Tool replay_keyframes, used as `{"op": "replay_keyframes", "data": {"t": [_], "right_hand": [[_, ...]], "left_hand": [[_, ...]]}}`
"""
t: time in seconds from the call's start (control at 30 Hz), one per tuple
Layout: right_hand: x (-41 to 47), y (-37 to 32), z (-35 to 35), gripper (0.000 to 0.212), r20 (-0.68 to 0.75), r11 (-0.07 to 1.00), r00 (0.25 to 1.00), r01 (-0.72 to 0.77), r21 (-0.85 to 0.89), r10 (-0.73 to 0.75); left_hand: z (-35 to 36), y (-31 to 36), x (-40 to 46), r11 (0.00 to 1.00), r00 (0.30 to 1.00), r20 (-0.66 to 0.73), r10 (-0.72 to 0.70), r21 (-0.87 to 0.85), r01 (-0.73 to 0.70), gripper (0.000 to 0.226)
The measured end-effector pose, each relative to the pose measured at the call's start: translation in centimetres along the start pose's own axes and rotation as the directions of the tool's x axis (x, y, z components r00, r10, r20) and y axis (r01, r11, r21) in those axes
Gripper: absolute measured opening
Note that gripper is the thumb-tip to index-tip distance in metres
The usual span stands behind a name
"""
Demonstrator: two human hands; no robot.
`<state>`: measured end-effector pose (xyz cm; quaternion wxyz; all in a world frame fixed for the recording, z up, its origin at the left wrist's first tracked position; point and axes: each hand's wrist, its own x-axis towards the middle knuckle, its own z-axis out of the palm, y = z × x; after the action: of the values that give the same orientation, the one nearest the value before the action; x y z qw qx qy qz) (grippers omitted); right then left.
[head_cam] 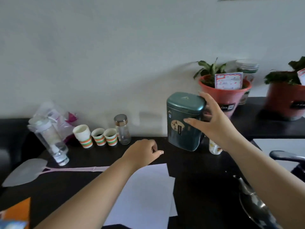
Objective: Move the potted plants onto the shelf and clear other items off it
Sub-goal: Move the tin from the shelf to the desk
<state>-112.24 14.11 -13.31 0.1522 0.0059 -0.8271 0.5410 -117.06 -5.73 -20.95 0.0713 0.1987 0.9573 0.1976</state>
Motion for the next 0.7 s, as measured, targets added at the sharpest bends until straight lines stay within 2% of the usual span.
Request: {"op": "replay_keyframes", "data": {"t": [0.27, 0.5, 0.7], "right_hand": [[3.6, 0.1, 10.3, 0.058, 0.088, 0.995, 0.994, -0.067, 0.070, 0.061], [10.7, 4.8, 14.6, 0.061, 0.280, 0.966, 0.945, -0.214, 0.148, 0.167], [15.9, 10.6, 17.7, 0.067, 0.387, 0.949, 0.887, -0.306, 0.080, 0.253]], "left_hand": [[-2.3, -10.8, -0.3, 0.985, 0.982, 0.091, -0.168, 0.052, 0.164, 0.032], [-1.2, -13.9, 4.5, 0.973, 0.977, 0.013, -0.214, 0.088, 0.212, 0.031], [3.2, -16.4, 9.1, 0.958, 0.962, 0.001, -0.272, 0.091, 0.271, 0.033]]}}
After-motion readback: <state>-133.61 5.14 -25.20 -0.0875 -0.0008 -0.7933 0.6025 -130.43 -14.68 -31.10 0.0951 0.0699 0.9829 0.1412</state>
